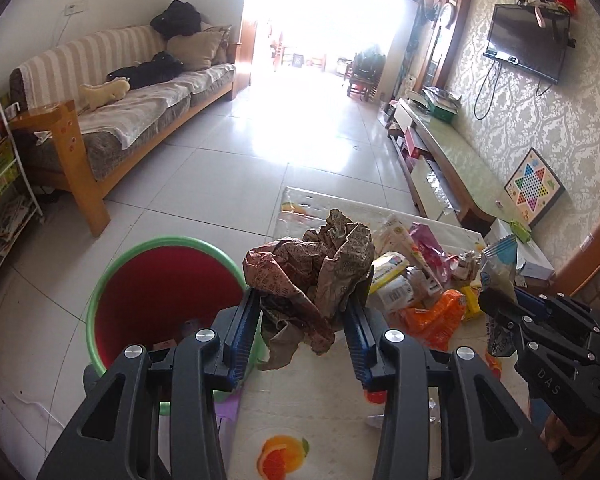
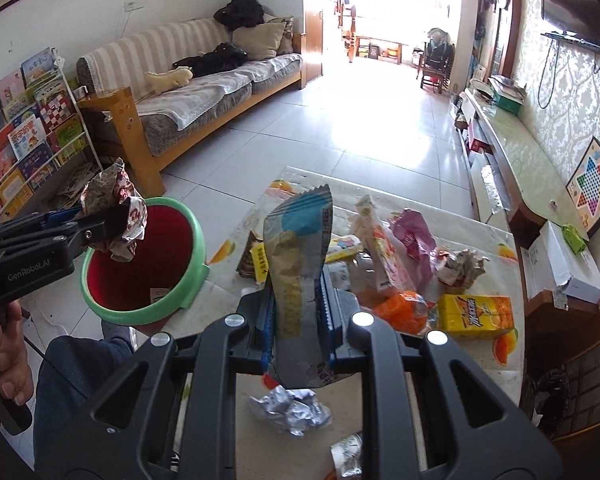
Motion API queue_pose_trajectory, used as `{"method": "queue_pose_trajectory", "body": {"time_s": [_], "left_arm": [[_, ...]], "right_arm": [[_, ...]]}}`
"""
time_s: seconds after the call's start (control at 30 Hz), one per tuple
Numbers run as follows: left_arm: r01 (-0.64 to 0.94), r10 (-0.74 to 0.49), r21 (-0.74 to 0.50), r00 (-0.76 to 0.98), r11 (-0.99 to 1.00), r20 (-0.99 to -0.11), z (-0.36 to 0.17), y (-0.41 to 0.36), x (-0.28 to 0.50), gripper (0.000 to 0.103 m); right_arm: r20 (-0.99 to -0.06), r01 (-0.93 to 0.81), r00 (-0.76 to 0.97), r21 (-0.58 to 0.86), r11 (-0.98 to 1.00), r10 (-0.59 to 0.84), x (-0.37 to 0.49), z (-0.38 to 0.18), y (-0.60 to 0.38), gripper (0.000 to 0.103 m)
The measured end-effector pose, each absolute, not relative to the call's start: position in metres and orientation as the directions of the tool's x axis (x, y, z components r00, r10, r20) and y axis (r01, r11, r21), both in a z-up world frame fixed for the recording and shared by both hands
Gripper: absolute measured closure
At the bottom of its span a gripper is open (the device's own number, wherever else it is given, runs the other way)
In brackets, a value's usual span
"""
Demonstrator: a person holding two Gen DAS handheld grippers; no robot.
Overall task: Collect trash
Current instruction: 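Carry both items over the red bin and open both tools to drop them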
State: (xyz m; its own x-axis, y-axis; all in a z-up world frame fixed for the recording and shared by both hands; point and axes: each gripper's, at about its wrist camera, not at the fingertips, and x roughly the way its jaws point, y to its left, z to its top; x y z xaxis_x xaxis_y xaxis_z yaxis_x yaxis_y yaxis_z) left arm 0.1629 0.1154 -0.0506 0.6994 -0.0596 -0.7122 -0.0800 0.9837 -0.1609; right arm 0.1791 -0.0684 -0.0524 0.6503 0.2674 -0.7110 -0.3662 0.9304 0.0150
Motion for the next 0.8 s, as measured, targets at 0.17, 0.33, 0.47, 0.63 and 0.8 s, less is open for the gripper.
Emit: {"method": "queue_pose_trajectory", "body": {"time_s": [0.17, 0.33, 0.47, 0.63, 0.8], "left_arm": [[-0.163, -0.006, -0.164, 0.691, 0.973, -0.723, -0.06, 0.164, 0.159, 0.065], [-0.234, 0.034, -0.167, 0.669, 0.958, -0.743, -0.077, 0.208, 0.163, 0.064], [-0.265, 0.053, -0.163, 0.656, 0.95, -0.753, -0.087, 0.233, 0.173, 0.064], [-0.287, 0.065, -0.161, 0.643, 0.944, -0.763, -0.093, 0.249, 0.183, 0.061], [-0.298, 0.065, -0.168, 0.638, 0.94, -0.767, -0.1, 0.258, 0.186, 0.046]], "right_arm": [[-0.715, -0.438, 0.624, 0.014, 0.899, 0.315, 0.185, -0.055, -0.02, 0.084], [-0.721, -0.486, 0.602, 0.011, 0.874, 0.344, 0.192, -0.058, 0.02, 0.084], [-0.725, -0.509, 0.589, 0.013, 0.861, 0.358, 0.201, -0.062, 0.042, 0.084], [-0.731, -0.529, 0.571, 0.022, 0.849, 0.375, 0.212, -0.068, 0.067, 0.084], [-0.738, -0.544, 0.555, 0.028, 0.839, 0.384, 0.215, -0.074, 0.081, 0.084]]}}
